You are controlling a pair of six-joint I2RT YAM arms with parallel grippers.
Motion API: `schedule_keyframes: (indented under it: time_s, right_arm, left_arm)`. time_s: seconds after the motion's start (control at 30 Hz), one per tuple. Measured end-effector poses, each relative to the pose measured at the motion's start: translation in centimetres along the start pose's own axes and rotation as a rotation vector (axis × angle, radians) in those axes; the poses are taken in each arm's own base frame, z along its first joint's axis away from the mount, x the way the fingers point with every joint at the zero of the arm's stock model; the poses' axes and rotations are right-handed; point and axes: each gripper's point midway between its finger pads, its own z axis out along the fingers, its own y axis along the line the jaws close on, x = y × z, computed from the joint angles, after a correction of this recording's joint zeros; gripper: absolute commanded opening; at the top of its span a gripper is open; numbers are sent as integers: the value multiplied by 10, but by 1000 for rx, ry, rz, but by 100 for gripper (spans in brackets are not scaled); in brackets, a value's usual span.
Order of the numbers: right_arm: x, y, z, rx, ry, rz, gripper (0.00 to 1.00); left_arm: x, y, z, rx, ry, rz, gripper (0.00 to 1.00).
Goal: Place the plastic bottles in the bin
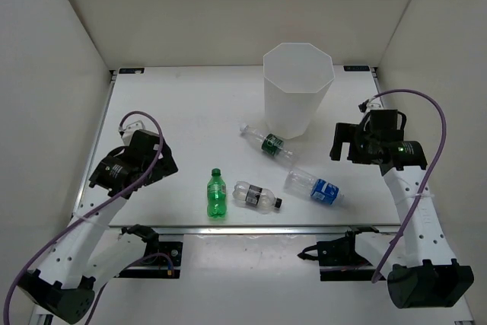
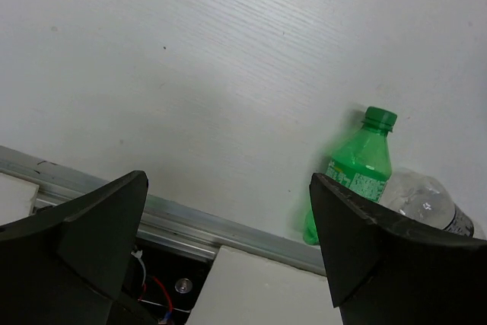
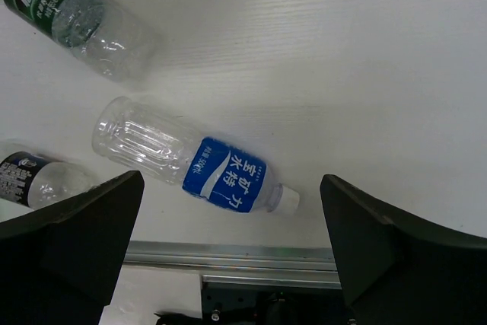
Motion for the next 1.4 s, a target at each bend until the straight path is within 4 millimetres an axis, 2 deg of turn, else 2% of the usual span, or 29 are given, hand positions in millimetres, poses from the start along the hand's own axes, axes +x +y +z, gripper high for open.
schedule_keyframes:
  time_s: [0.2,0.3,0.5,0.67,0.8,1.03,1.13,1.23,1.3,1.37,1.4]
  right_arm:
    - [3,18,-4,-21,-12,-62,99]
    - [6,24,-5,-41,-31,-84,99]
    - [17,29,-4,-79,-40,-104,99]
    - [36,36,7,-93,22,-147,100]
    - [43,29,15,-77,54,-127,99]
    - [37,13,20,-46,27,-76,99]
    - [40,12,22,-44,31,-76,99]
    - [41,10,23,-38,32,-72,99]
    - [40,7,23,-30,24,-60,99]
    - [40,4,23,-24,16,-50,99]
    - [40,3,23,-23,12,-47,99]
  left_arm:
    - [21,-6,10,14,59,43,99]
    - [37,-20,20,37,99,82,98]
    - [74,-65,46,61,193,199,99]
    - [93,-79,68,24,242,243,99]
    - [105,-97,77,53,261,258,99]
    - [117,-137,79,173,276,256,99]
    - [128,-142,89,153,300,286,98]
    - [142,-135,102,94,338,320,99]
    - [144,-131,106,75,348,321,92]
    - [141,-130,107,73,345,308,78]
    - [139,-131,108,76,338,304,66]
